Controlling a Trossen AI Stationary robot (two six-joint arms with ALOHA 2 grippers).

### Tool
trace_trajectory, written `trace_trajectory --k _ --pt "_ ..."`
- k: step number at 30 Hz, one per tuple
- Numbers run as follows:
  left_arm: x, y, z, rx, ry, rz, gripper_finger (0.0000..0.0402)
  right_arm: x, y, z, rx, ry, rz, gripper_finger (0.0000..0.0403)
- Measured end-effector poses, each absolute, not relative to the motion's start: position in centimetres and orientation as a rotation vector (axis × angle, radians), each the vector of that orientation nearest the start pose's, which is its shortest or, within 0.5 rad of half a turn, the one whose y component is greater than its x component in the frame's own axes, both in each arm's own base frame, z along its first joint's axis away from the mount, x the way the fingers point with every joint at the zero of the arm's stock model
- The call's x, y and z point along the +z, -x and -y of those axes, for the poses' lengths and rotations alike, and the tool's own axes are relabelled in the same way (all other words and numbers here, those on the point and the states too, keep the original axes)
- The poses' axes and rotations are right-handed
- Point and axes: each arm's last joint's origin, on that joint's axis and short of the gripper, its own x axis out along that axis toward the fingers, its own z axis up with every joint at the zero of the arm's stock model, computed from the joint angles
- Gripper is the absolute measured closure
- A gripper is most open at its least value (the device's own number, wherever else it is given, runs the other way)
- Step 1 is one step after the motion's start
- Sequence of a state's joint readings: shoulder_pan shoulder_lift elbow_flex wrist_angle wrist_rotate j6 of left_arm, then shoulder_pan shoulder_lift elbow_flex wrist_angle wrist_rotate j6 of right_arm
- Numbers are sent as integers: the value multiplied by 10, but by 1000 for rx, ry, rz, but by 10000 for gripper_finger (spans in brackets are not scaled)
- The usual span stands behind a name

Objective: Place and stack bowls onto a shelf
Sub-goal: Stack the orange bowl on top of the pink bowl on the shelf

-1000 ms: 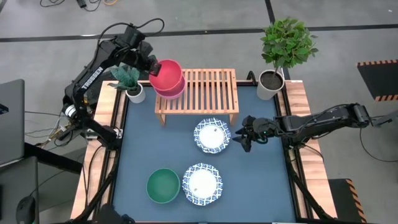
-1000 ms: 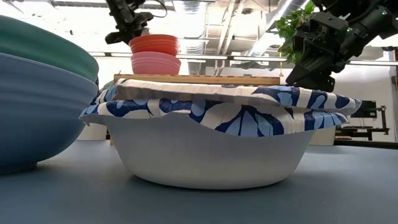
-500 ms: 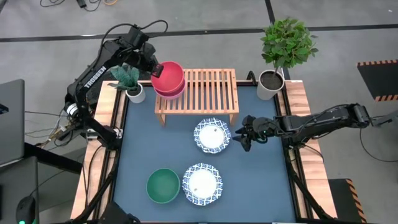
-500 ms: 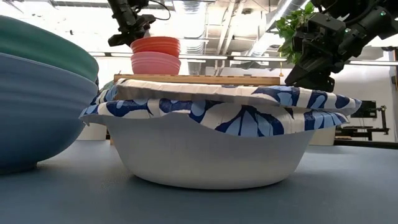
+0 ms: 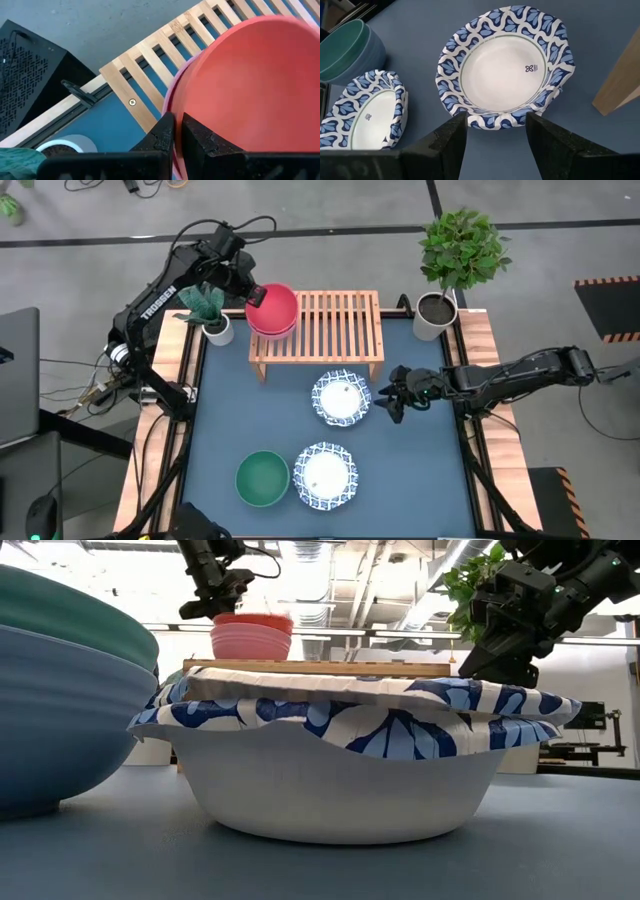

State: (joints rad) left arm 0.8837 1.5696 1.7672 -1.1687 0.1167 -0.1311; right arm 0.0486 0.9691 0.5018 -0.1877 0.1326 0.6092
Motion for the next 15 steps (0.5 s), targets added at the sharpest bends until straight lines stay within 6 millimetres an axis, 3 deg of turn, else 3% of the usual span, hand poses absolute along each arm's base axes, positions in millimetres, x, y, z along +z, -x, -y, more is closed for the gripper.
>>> trace_trajectory --k 7,15 --pt "395 -195 -232 762 586 -828 362 205 -193 -6 -275 -523 -608 177" --pt "396 -196 -234 747 541 -817 289 205 -193 -6 -275 -522 -608 177"
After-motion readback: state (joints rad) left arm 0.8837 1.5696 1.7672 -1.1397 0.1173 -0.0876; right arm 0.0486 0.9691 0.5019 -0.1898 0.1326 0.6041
